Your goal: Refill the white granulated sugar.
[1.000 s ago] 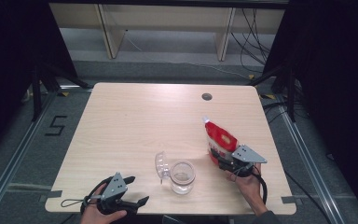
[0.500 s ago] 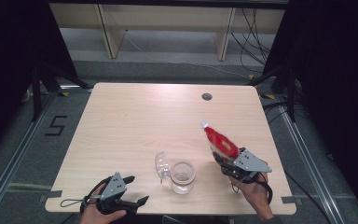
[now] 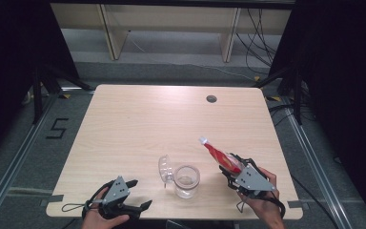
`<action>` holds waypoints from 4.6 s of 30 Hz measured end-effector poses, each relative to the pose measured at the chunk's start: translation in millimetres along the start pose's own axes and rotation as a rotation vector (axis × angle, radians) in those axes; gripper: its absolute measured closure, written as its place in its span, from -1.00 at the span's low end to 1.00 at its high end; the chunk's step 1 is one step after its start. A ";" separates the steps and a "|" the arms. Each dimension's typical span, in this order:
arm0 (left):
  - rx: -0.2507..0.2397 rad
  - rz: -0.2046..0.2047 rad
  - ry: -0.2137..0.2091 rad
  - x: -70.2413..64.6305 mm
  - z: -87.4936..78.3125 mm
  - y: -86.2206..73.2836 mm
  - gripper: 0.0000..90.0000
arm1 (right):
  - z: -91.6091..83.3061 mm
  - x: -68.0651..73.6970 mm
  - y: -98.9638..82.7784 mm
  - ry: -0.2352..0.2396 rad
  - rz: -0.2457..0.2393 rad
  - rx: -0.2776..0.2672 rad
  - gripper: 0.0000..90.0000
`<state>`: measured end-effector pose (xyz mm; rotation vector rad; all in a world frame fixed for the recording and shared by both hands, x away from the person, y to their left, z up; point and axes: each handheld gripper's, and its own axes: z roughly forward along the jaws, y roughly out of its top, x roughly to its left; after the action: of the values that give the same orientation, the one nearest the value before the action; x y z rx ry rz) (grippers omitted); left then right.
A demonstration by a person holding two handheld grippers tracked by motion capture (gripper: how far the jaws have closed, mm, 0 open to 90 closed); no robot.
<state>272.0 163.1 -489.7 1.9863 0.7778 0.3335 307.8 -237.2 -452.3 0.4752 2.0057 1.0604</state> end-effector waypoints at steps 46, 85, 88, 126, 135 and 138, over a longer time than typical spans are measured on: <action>0.020 0.017 0.005 -0.1 1.7 -0.7 -0.62 | -6.1 44.3 18.9 -0.130 -0.888 0.205 0.10; 0.025 0.017 0.005 0.5 2.5 -1.4 -0.62 | -3.2 47.8 28.0 -0.184 -1.236 0.245 0.13; 0.028 0.032 0.015 1.2 2.1 -1.3 -0.62 | -2.2 46.8 30.0 -0.190 -1.265 0.239 0.14; 0.027 0.025 0.017 2.7 2.9 -2.0 -0.62 | -6.9 45.6 30.4 -0.189 -1.266 0.266 0.16; 0.012 0.004 0.008 1.1 3.8 -2.3 -0.62 | -5.8 44.4 30.7 -0.186 -1.288 0.259 0.16; 0.038 0.035 0.019 3.5 2.6 -1.9 -0.62 | -6.0 44.3 30.8 -0.188 -1.289 0.257 0.17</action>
<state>275.2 164.3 -492.9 2.0376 0.7671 0.3611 274.9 -194.4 -446.4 -0.5580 1.7343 -0.0468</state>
